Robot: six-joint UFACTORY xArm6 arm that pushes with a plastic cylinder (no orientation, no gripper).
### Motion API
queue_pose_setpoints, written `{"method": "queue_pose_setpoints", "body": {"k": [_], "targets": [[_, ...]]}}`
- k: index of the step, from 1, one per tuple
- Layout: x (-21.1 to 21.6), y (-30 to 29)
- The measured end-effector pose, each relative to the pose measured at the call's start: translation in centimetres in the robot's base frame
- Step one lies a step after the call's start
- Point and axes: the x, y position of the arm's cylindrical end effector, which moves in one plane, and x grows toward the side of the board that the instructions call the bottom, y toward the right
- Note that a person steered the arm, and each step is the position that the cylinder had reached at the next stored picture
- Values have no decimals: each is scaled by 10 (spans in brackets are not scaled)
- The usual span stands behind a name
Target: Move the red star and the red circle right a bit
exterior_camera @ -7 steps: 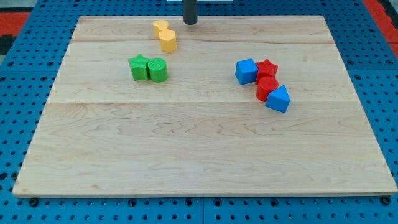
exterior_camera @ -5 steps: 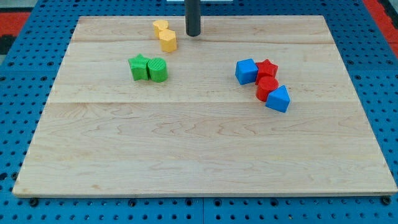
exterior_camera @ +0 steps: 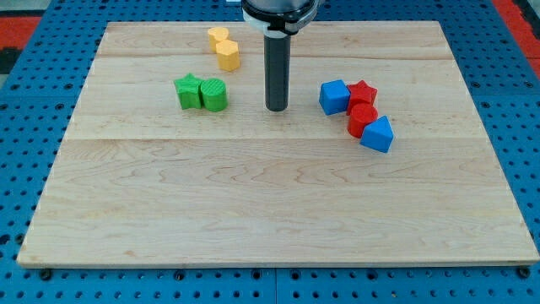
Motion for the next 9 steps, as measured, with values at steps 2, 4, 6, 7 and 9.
{"method": "queue_pose_setpoints", "body": {"k": [2, 4, 6, 7, 9], "targets": [[47, 54], [48, 96], [48, 97], [29, 97], [5, 98]]}}
